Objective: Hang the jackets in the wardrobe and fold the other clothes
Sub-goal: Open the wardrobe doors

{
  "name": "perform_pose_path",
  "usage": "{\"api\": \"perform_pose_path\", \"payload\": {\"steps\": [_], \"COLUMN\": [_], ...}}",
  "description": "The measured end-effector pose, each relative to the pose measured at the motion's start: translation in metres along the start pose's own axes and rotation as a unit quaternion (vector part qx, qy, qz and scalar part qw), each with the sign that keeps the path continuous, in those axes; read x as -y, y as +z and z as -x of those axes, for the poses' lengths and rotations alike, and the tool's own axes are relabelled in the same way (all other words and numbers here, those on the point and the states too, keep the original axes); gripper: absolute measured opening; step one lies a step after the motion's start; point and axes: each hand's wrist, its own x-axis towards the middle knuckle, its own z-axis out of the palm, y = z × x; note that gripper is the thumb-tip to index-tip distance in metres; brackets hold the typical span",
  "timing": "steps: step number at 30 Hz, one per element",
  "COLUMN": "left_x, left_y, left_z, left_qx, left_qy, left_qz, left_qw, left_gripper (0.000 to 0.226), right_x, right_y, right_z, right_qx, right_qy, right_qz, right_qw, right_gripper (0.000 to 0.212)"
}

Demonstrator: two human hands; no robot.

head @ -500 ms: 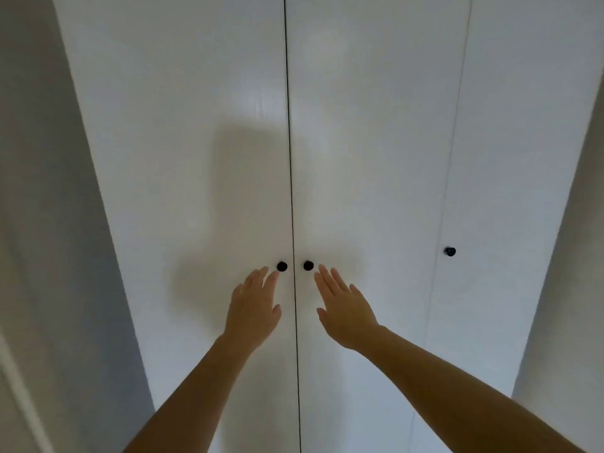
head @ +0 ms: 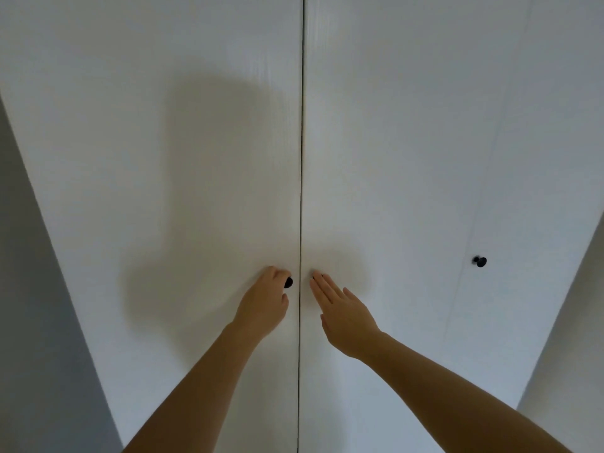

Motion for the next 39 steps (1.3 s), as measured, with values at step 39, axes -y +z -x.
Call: {"api": "perform_pose_path", "payload": {"steps": [39], "left_x": [-0.091], "left_y": [-0.202], "left_z": [0.179], "left_qx": [-0.082], "left_qy": [-0.260], "left_qz": [0.172], "left_qw": [0.947], "left_gripper": [0.102], "right_x": [0.236], "right_y": [-0.070], "right_z": [0.129], "right_qx": [0.098], "right_qy": [0.057], "right_qz": [-0.485], "right_qw": [0.867], "right_gripper": [0.002]}}
